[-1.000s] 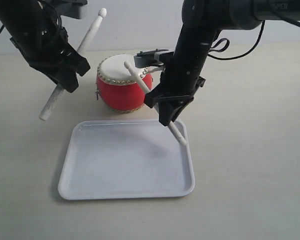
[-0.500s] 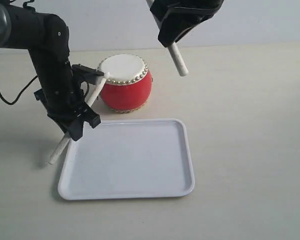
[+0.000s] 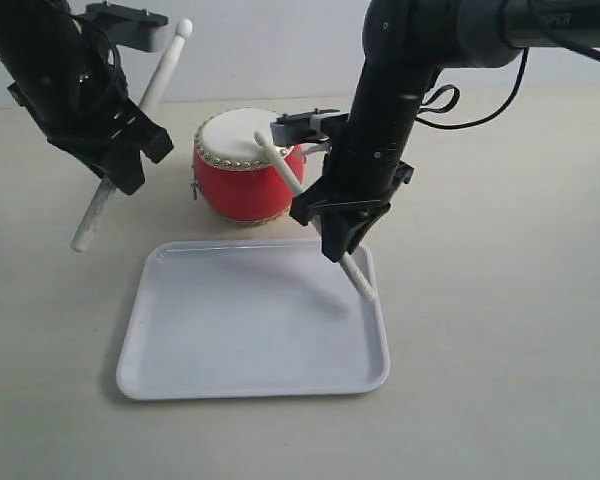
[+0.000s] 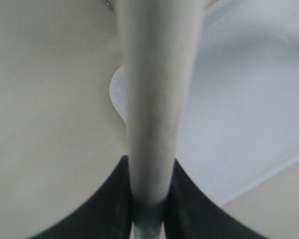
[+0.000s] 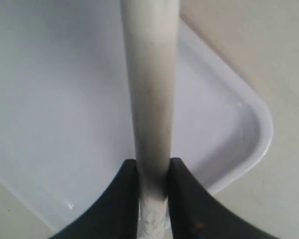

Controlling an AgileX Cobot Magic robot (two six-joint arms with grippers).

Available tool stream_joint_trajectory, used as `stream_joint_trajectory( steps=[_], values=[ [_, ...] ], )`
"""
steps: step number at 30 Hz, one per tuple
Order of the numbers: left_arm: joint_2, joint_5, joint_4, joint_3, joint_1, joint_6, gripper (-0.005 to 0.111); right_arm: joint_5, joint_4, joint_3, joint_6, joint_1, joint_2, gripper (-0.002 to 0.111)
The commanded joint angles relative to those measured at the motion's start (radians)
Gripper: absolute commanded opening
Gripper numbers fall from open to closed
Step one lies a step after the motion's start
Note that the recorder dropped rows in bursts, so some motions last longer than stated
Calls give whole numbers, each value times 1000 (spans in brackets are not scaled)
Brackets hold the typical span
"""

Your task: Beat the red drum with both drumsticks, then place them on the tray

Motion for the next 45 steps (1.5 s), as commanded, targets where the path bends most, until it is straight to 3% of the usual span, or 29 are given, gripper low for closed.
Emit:
stream_joint_trajectory(
  steps=[1,9,16,21,27,30,35,45],
  values=[
    [-15,-14,-33,-3,-6,-6,0,7,-25,-68,67,1,-53,0],
    [96,-165,-52,74,-6,34,0,7,-2,-69,67,1,-324,0],
    [299,-97,-50,28,-6,67,0,7,-2,-65,65,1,-447,0],
    [278,30,-44,-63,-6,30,0,-7,-2,18,30,1,-342,0],
    [96,47,-42,-63,-7,16,0,-59,2,49,5,1,-20,0],
    [71,28,-44,-63,-7,16,0,5,4,6,5,1,-2,0],
    [127,-74,-44,-25,-7,25,0,7,41,-42,8,1,-152,0],
    [335,-58,-44,-20,-7,59,0,7,54,-42,6,1,-459,0]
  ],
)
